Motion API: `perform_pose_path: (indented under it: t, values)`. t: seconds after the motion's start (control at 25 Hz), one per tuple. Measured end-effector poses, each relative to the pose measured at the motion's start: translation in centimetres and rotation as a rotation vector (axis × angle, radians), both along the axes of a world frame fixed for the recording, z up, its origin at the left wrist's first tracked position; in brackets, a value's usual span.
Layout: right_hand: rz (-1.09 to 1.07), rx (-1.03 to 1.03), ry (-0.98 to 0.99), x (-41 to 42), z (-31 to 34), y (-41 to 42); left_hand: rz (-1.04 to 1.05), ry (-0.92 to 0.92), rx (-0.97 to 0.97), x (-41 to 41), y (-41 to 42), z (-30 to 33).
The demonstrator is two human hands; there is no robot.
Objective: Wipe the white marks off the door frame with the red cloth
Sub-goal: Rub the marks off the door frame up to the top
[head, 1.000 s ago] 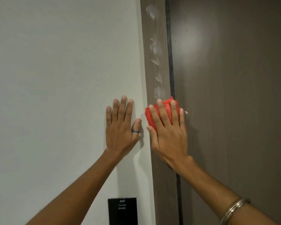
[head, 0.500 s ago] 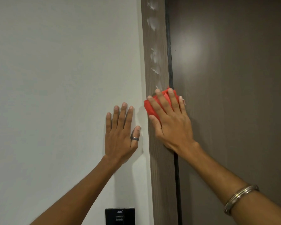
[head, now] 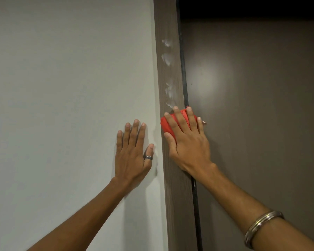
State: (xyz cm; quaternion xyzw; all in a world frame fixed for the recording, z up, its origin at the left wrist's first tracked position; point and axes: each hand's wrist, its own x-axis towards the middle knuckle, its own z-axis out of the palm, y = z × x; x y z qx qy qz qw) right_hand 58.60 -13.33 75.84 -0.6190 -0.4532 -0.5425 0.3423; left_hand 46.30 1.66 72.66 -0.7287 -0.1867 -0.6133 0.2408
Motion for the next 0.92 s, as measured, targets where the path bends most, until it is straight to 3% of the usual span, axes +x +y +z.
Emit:
perform_pose_path:
  t: [0.08,0.24,0.36,0.48,0.56,0.76,0.92]
  values:
    - [0.0,0.098,0.101,-0.5,1.0,0.4,-0.015,-0.018,-0.017,0.6,-0.2,2.0]
    - [-0.089,-0.003,-0.091,-0.4,2.9,0.5,-0.01,-0.044,-0.012,1.1,-0.1,3.7]
    - [-0.013,0.052,-0.005,0.3,5.4,-0.2,0.004,-0.034,-0.003,1.1,0.0,3.6]
    - [-0.027,-0.01,-0.095,0.3,6.9,0.1,-0.019,-0.047,0.003,0.9,-0.1,3.7]
    - [-0.004,0.015,-0.045,0.3,8.7,0.0,-0.031,-0.045,-0.01,0.9,-0.5,4.4]
    - [-0.027,-0.041,-0.147,0.7,11.2,0.0,-0.056,-0.038,-0.033,0.7,-0.8,7.8]
    - [-0.022,0.057,-0.06,0.7,12.1,0.3,-0.052,-0.028,-0.027,1.2,-0.9,11.3]
